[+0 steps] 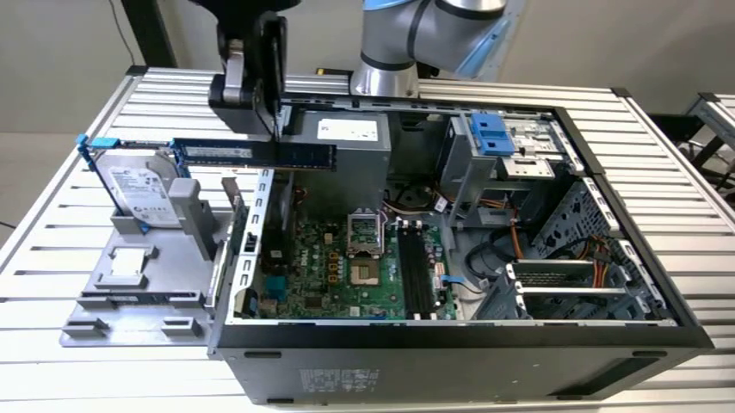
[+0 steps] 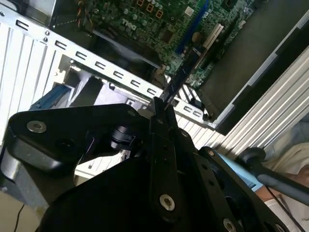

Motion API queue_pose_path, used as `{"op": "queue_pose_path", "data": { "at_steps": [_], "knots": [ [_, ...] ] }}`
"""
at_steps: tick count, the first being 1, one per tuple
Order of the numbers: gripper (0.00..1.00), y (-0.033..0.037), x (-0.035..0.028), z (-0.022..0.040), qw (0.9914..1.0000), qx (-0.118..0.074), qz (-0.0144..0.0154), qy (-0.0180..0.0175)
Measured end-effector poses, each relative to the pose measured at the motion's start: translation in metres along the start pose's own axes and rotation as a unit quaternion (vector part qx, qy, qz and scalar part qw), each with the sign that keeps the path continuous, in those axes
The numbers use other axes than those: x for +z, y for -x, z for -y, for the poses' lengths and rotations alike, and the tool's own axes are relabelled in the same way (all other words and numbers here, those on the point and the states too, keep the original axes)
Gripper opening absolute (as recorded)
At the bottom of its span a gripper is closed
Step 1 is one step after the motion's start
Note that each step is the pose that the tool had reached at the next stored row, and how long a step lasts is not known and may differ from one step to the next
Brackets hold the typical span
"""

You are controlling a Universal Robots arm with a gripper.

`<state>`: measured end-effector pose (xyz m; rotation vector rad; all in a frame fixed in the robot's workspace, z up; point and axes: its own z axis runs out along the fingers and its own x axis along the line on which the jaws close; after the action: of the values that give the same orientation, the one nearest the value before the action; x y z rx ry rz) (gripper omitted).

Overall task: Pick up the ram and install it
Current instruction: 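Pick up the ram and move it above insertion slot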

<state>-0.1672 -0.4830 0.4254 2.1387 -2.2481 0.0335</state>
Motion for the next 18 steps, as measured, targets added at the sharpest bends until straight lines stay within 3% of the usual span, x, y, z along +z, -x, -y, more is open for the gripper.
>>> {"op": "queue_pose_path", "data": {
  "at_steps": [8,18],
  "knots": [
    [0.00,0.0086,0.0041,0.0250,1.00000,0.000,-0.0010,0.0000],
    [0.00,0.0188,0.0081,0.0505,1.00000,0.000,-0.0023,-0.0001]
  ]
}}
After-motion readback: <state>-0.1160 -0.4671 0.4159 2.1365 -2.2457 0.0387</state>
